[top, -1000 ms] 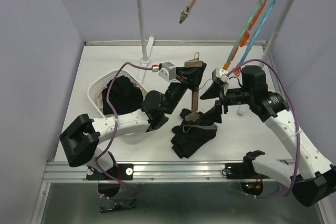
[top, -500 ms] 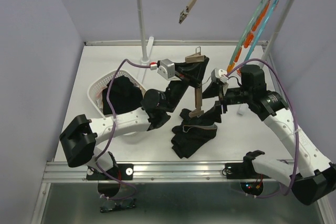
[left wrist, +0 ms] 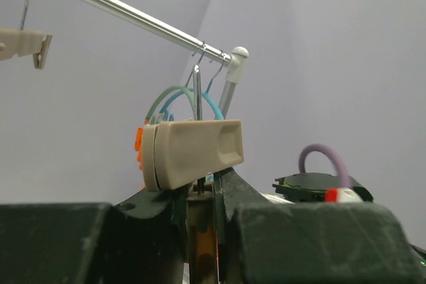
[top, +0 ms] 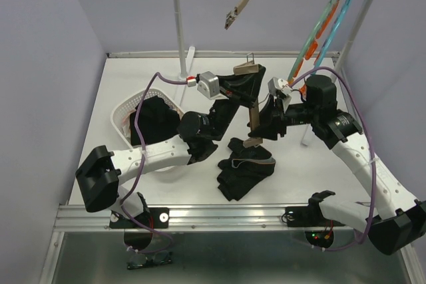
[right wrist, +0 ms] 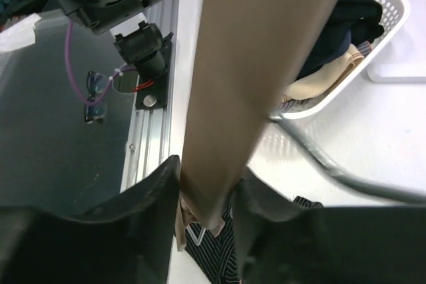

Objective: Remove the underwear clipped to the hanger
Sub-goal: Adjust the hanger at the center of the board.

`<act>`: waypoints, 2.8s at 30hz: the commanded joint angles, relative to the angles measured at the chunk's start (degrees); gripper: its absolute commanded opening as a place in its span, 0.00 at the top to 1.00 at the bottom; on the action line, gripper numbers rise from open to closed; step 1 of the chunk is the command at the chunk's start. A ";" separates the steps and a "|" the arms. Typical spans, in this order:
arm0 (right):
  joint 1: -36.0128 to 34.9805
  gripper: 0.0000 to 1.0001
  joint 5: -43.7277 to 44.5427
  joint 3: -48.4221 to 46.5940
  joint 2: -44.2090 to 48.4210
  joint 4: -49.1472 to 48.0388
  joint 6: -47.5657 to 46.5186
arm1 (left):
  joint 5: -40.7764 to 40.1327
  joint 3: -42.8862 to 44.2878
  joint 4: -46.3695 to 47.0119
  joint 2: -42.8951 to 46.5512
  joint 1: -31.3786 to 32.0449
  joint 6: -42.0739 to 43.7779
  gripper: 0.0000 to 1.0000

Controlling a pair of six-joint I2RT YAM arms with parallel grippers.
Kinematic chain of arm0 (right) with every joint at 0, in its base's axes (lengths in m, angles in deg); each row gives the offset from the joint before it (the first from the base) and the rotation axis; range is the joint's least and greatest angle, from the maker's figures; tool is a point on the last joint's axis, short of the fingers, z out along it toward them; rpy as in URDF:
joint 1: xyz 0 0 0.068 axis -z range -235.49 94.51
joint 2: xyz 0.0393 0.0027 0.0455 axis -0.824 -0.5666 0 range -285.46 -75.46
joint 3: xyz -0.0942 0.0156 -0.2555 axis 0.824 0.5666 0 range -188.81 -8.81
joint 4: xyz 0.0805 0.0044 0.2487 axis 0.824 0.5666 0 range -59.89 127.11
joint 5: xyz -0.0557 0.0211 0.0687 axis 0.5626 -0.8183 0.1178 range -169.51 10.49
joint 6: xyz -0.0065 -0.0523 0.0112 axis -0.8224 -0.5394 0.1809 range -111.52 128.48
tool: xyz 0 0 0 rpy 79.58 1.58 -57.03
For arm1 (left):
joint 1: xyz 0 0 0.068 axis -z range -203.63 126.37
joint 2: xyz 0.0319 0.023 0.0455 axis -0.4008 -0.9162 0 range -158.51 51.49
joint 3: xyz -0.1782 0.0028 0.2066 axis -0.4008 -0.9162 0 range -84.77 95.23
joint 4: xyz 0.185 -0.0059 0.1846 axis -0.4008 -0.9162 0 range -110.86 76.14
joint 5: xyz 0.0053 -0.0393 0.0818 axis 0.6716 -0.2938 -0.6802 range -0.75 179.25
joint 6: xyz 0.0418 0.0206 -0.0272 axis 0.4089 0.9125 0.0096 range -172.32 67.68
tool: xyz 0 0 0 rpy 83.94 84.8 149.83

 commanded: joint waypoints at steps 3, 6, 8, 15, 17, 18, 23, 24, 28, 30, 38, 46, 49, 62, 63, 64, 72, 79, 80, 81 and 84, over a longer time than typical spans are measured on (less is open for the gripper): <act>-0.64 0.81 -2.43 -4.15 0.57 -4.45 1.59 | -0.47 3.57 46.43 0.10 0.45 0.45 1.00; -0.55 0.99 -0.76 -4.06 1.27 -4.28 1.33 | -0.65 3.30 46.52 0.45 0.45 0.89 1.00; -0.55 0.99 0.64 -3.62 1.97 -4.10 1.24 | -0.82 2.69 46.52 0.62 0.54 1.24 1.00; -0.47 0.99 4.33 -2.30 3.12 -1.91 -0.95 | -2.32 -1.70 46.43 3.86 0.54 3.17 0.79; -0.47 1.00 6.88 -2.21 3.64 -0.33 -2.71 | -2.93 -4.95 46.43 5.19 0.45 4.05 0.66; -0.55 0.99 7.59 -2.13 3.91 0.55 -3.76 | -3.89 -6.26 46.08 6.85 0.45 4.75 0.59; -0.47 0.99 11.19 -1.07 4.35 2.14 -5.70 | -5.40 -14.88 40.48 13.61 0.36 6.43 0.43; -0.47 0.99 11.20 -0.98 4.26 2.23 -5.96 | -5.40 -15.85 39.24 14.50 0.45 6.95 0.38; -0.47 0.99 11.98 -0.02 4.08 2.93 -7.10 | -3.82 -19.71 30.73 19.77 0.36 7.92 0.22; -0.47 1.00 12.69 0.33 4.08 3.63 -8.16 | -2.85 -20.86 27.20 21.97 0.28 9.23 0.16; -0.47 1.00 16.46 3.59 4.08 12.41 -20.02 | 9.10 -22.98 -12.90 40.75 -1.30 10.73 0.05; -0.55 0.99 20.60 4.91 5.40 22.25 -33.37 | 22.09 -17.88 -49.17 50.90 -3.50 11.35 0.05; -0.55 1.00 21.30 5.00 5.05 25.24 -37.24 | 28.32 -16.21 -55.95 49.15 -3.94 10.91 0.05; -0.55 1.00 23.85 5.17 6.46 31.32 -45.16 | 38.81 -18.93 -51.75 37.10 -8.59 13.64 0.01; -0.55 1.00 23.94 5.08 6.46 31.93 -45.43 | 40.82 -19.37 -49.48 36.40 -8.86 13.29 0.01; -0.55 0.99 23.94 5.00 6.28 32.19 -45.69 | 41.79 -19.63 -48.33 36.13 -9.21 13.11 0.02; -0.55 0.99 20.60 4.47 5.49 33.95 -47.72 | 47.33 -21.22 -38.83 31.39 -9.83 10.91 0.12; -0.55 1.00 18.49 2.97 5.40 34.22 -47.01 | 48.22 -23.85 -32.16 30.51 -9.92 8.72 0.21; -0.55 1.00 18.14 3.06 5.32 34.22 -46.93 | 48.13 -24.64 -31.01 30.51 -9.92 8.36 0.22; -0.55 0.99 17.70 3.15 5.23 34.31 -46.92 | 48.04 -25.08 -28.74 30.59 -9.92 8.36 0.23; -0.64 1.00 17.17 3.41 5.05 34.31 -47.01 | 47.87 -26.31 -24.33 30.16 -9.92 5.12 0.26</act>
